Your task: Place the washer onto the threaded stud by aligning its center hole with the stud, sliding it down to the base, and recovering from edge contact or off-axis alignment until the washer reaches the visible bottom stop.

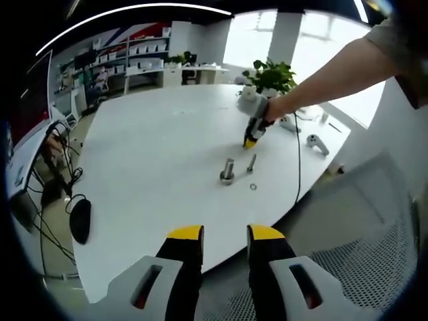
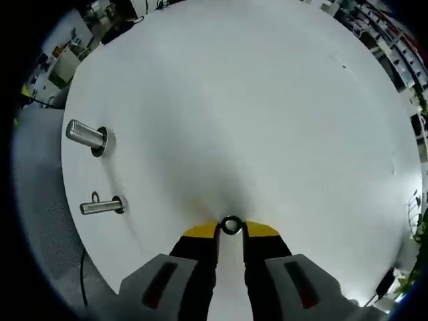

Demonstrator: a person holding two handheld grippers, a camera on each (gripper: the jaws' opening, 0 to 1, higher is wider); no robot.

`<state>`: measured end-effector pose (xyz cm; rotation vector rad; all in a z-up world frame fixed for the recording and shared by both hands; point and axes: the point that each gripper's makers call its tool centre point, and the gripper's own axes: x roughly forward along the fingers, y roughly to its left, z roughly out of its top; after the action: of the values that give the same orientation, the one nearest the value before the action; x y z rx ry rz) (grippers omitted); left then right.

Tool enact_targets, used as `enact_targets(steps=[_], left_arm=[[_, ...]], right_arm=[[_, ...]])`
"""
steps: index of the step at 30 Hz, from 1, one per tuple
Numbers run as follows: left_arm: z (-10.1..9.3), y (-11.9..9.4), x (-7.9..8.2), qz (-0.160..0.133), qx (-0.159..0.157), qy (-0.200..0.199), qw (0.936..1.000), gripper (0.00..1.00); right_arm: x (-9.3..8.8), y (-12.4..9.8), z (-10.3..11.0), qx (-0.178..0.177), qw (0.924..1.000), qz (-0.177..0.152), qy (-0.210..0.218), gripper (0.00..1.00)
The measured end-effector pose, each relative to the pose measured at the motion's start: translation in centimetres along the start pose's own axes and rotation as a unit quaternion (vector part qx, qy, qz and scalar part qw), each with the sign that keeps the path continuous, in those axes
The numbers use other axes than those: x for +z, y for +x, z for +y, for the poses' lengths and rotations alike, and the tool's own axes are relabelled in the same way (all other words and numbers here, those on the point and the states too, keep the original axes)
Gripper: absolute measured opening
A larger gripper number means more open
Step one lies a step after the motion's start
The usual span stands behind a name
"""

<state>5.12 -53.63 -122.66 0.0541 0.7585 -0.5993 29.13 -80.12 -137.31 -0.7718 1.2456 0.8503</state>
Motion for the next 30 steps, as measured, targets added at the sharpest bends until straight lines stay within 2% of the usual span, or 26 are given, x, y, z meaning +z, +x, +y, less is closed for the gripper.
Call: enact_targets(steps=[7, 12, 16, 19, 20, 22, 23, 24, 27, 30], left_arm=[[-0.08, 0.04, 0.01, 0.0, -0.003, 0.002, 1.0, 0.23], [-0.04, 0.03, -0.01, 0.0, -0.003, 0.001, 1.0, 0.23], [-0.07, 0.02, 0.08, -0.003, -0.004, -0.001, 1.0, 0.23], [-0.11, 0.02, 0.12, -0.004, -0.005, -0.001, 1.0, 0.23], [-0.13, 0.02, 0.14, -0.004, -0.005, -0.001, 1.0, 0.23], [-0.14, 0.03, 0.15, -0.004, -0.006, 0.0, 1.0, 0.23], [-0.15, 0.03, 0.13, -0.004, -0.006, 0.001, 1.0, 0.23], [-0.16, 0.03, 0.13, -0.003, -0.006, 0.002, 1.0, 0.23], [-0.14, 0.0, 0.2, -0.005, -0.005, 0.001, 1.0, 0.23], [-0.14, 0.0, 0.2, -0.005, -0.005, 0.002, 1.0, 0.23]], right_arm=[[0.12, 0.22, -0.14, 0.005, 0.9992, 0.04, -0.003, 0.15], [0.1, 0.09, -0.1, 0.007, 0.9979, 0.062, 0.019, 0.14], [-0.06, 0.11, -0.1, 0.007, 0.998, 0.06, 0.019, 0.14], [-0.08, 0.07, -0.12, 0.006, 0.9979, 0.056, 0.033, 0.13], [-0.42, 0.05, 0.16, 0.003, 0.9967, 0.065, 0.048, 0.13], [-0.5, 0.14, -0.11, -0.016, 0.9959, 0.088, 0.014, 0.13], [-0.2, 0.23, 0.05, -0.026, 0.9947, 0.098, -0.017, 0.14], [-0.2, 0.26, 0.07, -0.031, 0.994, 0.102, -0.026, 0.14], [-0.11, 0.3, -0.02, -0.032, 0.994, 0.105, -0.003, 0.14], [-0.06, 0.28, -0.05, -0.035, 0.9955, 0.08, 0.036, 0.13]])
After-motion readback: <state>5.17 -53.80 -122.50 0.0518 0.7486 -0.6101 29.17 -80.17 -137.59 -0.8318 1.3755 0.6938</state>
